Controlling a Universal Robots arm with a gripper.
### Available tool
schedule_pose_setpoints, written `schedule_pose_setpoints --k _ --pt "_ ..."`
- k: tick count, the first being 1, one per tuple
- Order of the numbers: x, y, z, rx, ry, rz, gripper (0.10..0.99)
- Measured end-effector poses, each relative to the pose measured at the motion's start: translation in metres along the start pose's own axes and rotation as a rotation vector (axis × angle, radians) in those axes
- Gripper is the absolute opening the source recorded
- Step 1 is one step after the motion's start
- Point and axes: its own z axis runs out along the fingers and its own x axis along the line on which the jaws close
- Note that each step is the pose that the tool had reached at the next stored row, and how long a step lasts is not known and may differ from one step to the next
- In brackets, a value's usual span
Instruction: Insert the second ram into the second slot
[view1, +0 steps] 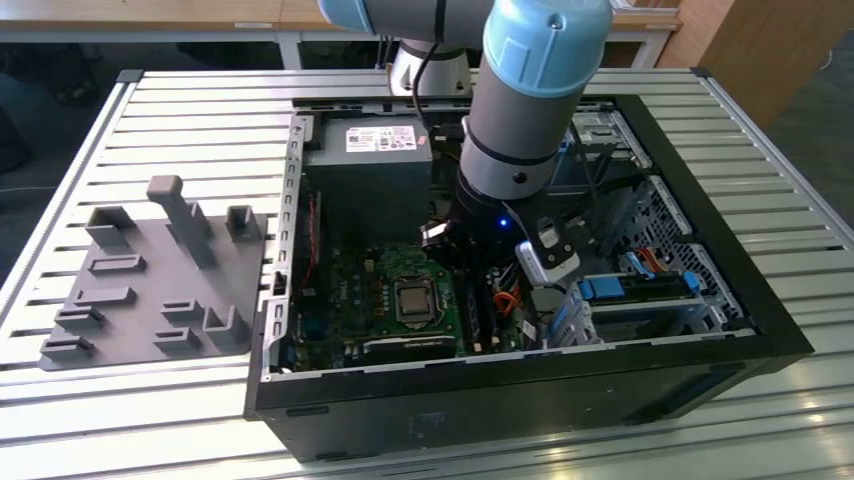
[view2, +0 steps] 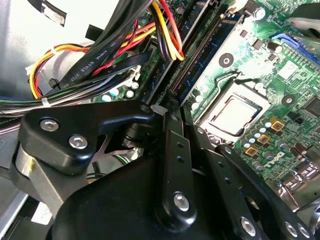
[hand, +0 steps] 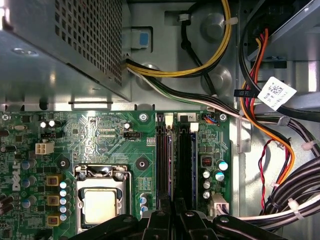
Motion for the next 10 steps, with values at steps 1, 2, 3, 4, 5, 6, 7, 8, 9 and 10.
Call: schedule_pose_setpoints --k 1,2,3,4,5,6,7,8,9,10 --pt "0.0 0.0 0.0 0.0 0.0 0.0 0.137" --pt "0.0 0.0 0.0 0.0 0.0 0.0 0.137" --pt "0.0 0.0 0.0001 0.0 0.0 0.0 0.137" --pt "0.0 0.0 0.0002 0.0 0.0 0.0 0.137" --pt "0.0 0.0 0.0003 0.0 0.0 0.0 0.137" --pt "0.0 0.0 0.0005 0.0 0.0 0.0 0.137" --pt "0.0 0.0 0.001 0.0 -0.0001 0.0 0.137" --pt "-0.0001 0.0 0.0014 0.0 -0.0001 0.0 0.137" --pt "-0.0001 -0.0001 0.0017 0.0 0.0001 0.0 0.137" --pt "-0.0001 -0.0001 0.002 0.0 0.0002 0.0 0.137"
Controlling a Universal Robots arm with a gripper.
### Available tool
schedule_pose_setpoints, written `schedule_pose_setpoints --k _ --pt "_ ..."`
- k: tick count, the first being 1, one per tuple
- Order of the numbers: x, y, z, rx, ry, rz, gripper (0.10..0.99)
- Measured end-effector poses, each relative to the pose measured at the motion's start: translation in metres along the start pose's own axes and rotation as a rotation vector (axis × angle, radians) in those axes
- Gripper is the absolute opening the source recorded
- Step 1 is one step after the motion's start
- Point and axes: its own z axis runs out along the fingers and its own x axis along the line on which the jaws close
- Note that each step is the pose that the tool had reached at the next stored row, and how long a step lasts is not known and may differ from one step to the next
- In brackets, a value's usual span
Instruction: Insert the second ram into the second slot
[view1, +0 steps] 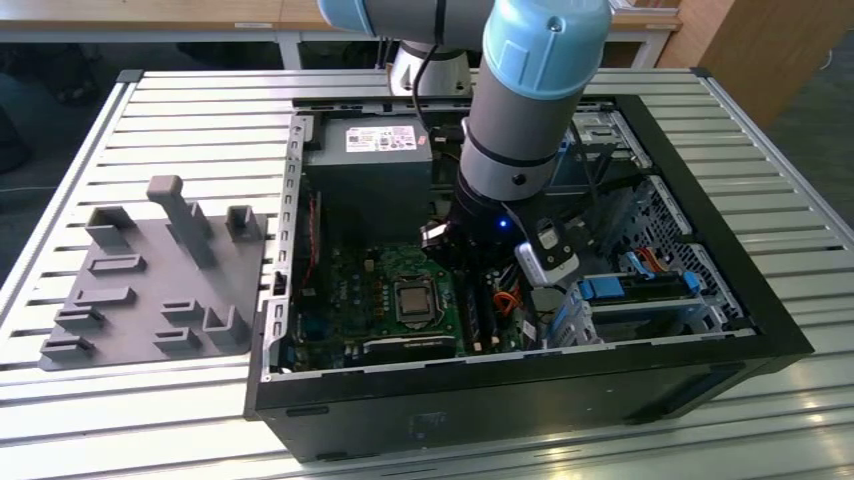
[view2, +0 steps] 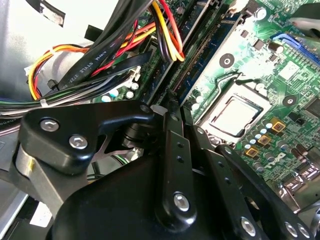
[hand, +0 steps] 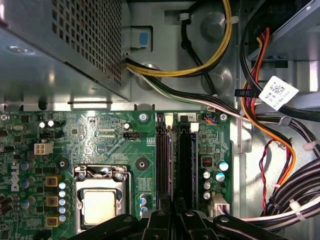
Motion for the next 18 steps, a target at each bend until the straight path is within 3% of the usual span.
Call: schedule_pose_setpoints --k 14,18 --pt "0.0002 0.0002 -0.004 0.001 -0.0002 0.0 0.137" --pt "0.0002 0.0002 -0.0036 0.01 -0.0003 0.0 0.137"
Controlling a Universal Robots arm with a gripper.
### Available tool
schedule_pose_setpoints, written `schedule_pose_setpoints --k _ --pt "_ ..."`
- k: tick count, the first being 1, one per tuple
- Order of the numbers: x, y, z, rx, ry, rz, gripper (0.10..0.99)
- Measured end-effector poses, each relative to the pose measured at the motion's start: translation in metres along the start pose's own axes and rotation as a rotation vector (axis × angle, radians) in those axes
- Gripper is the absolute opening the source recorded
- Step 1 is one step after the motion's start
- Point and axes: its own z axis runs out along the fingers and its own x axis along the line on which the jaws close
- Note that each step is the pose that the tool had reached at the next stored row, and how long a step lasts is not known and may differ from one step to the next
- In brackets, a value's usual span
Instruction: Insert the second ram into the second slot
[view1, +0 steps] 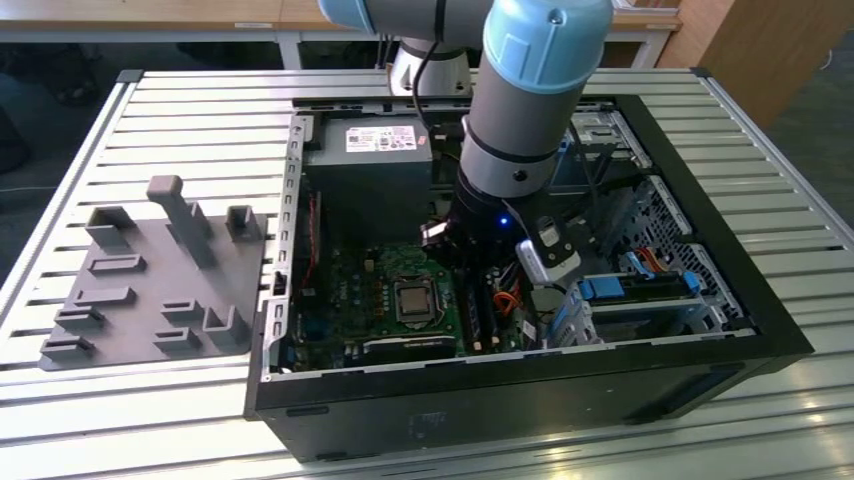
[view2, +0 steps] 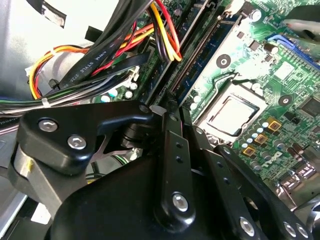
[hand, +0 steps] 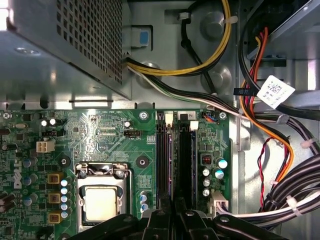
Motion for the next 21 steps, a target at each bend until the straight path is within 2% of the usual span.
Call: schedule_pose_setpoints --k 9,21 --pt "0.0 -0.0001 0.0031 0.0 -0.0001 -0.001 0.137" --pt "0.0004 -0.0001 0.0019 0.001 0.0 -0.017 0.137"
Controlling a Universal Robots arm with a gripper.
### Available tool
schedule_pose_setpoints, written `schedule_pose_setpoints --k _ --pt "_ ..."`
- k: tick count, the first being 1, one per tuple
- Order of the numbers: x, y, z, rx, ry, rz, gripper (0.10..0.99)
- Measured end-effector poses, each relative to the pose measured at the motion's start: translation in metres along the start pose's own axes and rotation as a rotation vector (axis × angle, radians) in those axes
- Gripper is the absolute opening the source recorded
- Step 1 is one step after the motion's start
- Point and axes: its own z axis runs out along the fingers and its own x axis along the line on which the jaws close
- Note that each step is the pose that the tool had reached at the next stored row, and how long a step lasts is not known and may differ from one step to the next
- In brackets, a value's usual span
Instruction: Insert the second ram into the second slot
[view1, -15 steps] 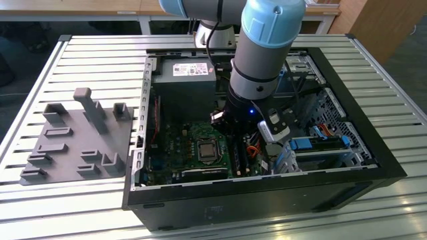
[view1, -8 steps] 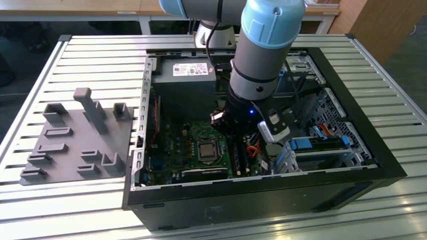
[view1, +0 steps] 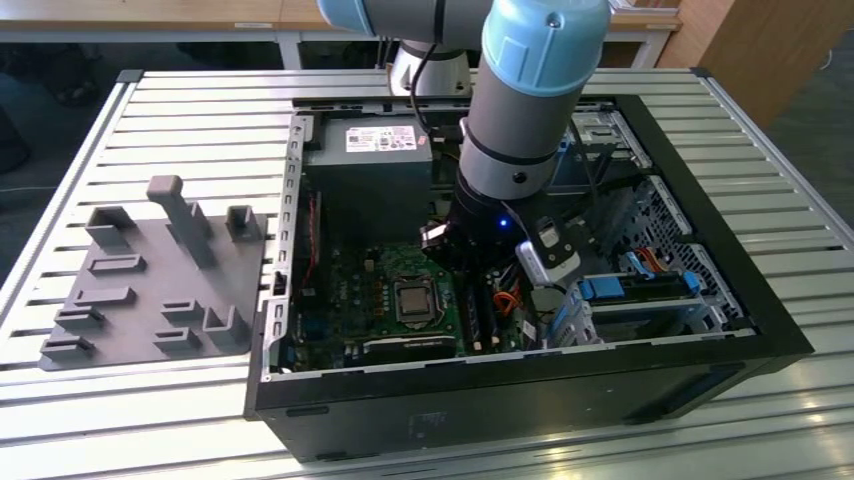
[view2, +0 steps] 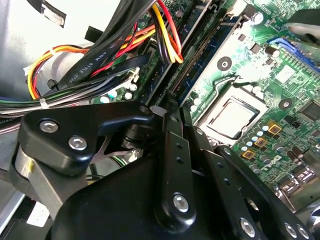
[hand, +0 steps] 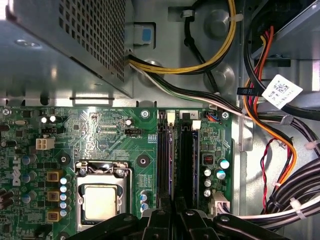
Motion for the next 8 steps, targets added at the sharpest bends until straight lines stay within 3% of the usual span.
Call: schedule_pose_setpoints --k 8 --pt "-0.0001 0.0 0.0028 0.001 0.0 0.0 0.137"
